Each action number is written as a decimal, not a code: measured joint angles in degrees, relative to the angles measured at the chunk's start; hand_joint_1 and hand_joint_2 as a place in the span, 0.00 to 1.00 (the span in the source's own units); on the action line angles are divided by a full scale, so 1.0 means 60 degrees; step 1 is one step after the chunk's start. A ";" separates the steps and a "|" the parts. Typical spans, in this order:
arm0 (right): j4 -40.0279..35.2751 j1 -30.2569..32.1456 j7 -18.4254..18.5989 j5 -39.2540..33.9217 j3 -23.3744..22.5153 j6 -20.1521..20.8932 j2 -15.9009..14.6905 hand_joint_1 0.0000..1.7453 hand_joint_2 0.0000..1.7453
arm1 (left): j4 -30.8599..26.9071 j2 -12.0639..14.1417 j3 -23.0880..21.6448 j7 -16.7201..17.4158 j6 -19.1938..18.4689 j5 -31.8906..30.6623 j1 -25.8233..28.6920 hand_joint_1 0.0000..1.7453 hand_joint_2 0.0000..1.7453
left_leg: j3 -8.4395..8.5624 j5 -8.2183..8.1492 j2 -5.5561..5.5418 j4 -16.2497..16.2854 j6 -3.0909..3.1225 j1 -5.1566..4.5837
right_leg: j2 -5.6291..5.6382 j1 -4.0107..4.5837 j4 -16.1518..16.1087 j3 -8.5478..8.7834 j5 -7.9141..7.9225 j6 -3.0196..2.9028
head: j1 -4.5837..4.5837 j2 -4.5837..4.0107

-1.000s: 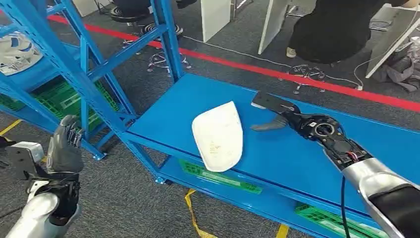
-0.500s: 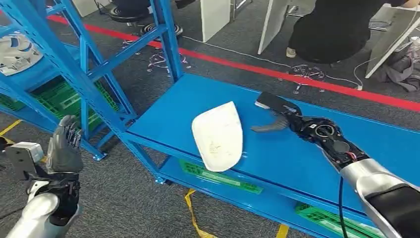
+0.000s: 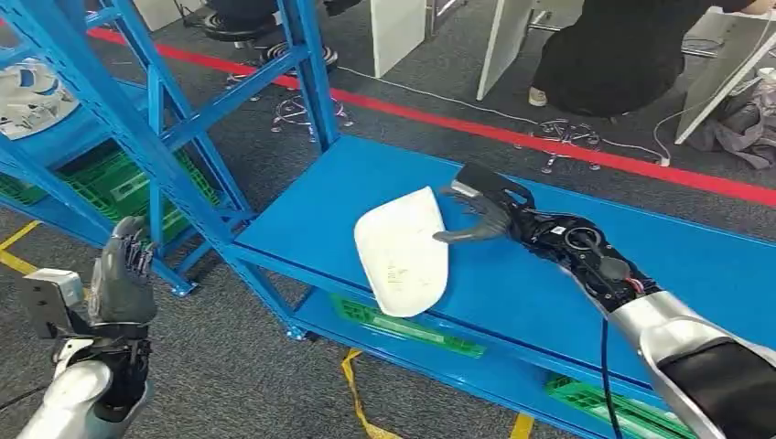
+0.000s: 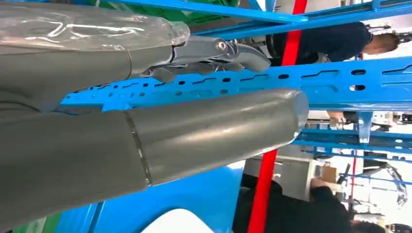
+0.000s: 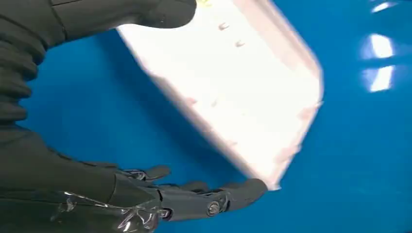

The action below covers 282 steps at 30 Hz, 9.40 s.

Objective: Take the parts from the cabinet and place them on the table.

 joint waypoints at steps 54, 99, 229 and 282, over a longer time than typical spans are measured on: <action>0.2363 -0.0855 -0.1833 -0.0306 0.0015 -0.0186 0.0561 0.00 1.00 | 0.0000 -0.0036 0.0000 -0.0029 -0.0036 -0.0026 0.0046 0.00 0.00 | 0.0000 0.0000 0.0000 0.0000 0.0000 0.0000 | -0.0002 -0.0001 -0.0003 0.0001 0.0000 0.0000 | 0.0000 0.0000; 0.4520 -0.1292 -0.2324 -0.3454 -0.0313 0.0968 0.1709 0.00 1.00 | 0.0361 -0.0215 0.0047 -0.0474 -0.0430 -0.0106 0.0017 0.00 0.00 | 0.0001 0.0000 0.0001 0.0002 0.0000 -0.0001 | 0.0002 -0.0001 -0.0005 -0.0001 0.0000 0.0000 | -0.0004 0.0000; 0.5700 -0.1845 -0.1934 0.2076 0.1818 -0.1450 0.1614 1.00 1.00 | 0.0357 -0.0306 0.0007 -0.0193 0.0095 0.0193 -0.0214 0.00 0.00 | 0.0120 -0.0001 0.0020 0.0008 0.0001 0.0000 | 0.0021 0.0003 -0.0041 0.0123 0.0017 0.0016 | 0.0004 0.0000; 0.0199 0.0556 -0.1818 -0.4506 -0.0510 0.0736 0.1585 1.00 1.00 | 0.0524 -0.0237 0.0160 -0.0455 -0.0561 -0.0342 -0.0087 0.00 1.00 | 0.0067 -0.0005 0.0017 0.0008 0.0003 0.0001 | 0.0016 0.0004 -0.0039 0.0078 0.0016 0.0016 | 0.0000 0.0000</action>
